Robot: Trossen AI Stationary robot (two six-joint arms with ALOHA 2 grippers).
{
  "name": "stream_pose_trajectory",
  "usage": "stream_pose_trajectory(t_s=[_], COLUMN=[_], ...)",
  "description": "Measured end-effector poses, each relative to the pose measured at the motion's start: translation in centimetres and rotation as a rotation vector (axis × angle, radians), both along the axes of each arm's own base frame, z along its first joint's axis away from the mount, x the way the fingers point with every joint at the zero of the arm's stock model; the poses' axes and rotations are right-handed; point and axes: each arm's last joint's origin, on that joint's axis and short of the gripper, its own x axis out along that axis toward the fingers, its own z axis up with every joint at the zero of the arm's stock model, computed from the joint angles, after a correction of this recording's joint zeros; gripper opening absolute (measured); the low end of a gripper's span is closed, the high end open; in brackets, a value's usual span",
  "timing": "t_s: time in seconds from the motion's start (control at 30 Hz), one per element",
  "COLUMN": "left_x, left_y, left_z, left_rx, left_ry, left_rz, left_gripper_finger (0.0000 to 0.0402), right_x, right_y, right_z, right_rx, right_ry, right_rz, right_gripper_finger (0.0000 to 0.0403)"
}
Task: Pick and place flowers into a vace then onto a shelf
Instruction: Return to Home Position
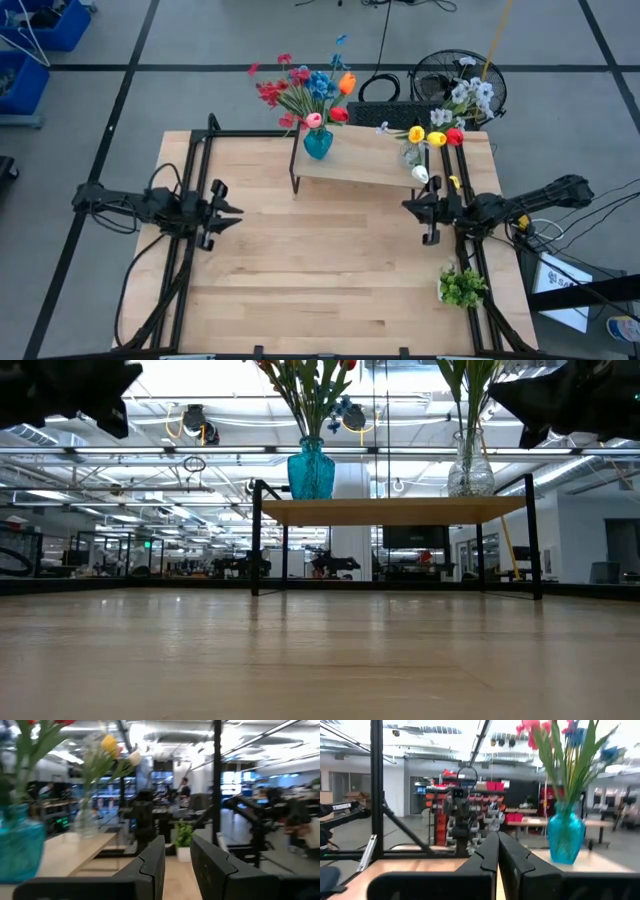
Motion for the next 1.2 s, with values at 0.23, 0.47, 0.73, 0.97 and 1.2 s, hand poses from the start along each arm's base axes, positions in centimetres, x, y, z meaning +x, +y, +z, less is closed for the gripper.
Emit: stream_pose_trajectory(t_s=[0.23,0.47,0.73,0.97,1.2], left_x=[0.2,-0.2,-0.5,-0.5,-0.5], left_y=[0.1,0.1,0.5,0.6,0.6], left_z=[-0.7,-0.7,-0.4,-0.4,-0.4], left_rx=[-0.069,-0.004,0.118,0.106,0.105], left_ry=[0.088,0.067,0.022,0.028,0.028], left_rz=[0.016,0.016,0.171,0.213,0.213], left_gripper_finger=[0.0097,0.0097,0.0097,0.0097,0.0097], right_x=[-0.4,-0.5,-0.8,-1.3,-1.5], right_y=[-0.1,-0.2,-0.2,-0.2,-0.4], right_z=[0.7,0.1,-1.1,-1.4,-2.1], right_rx=[-0.137,-0.108,-0.009,-0.037,0.02], right_ry=[-0.047,0.013,0.112,0.135,0.206], right_rz=[-0.065,-0.053,0.006,0.051,-0.004], right_gripper_finger=[0.0,0.0,0.0,0.0,0.0])
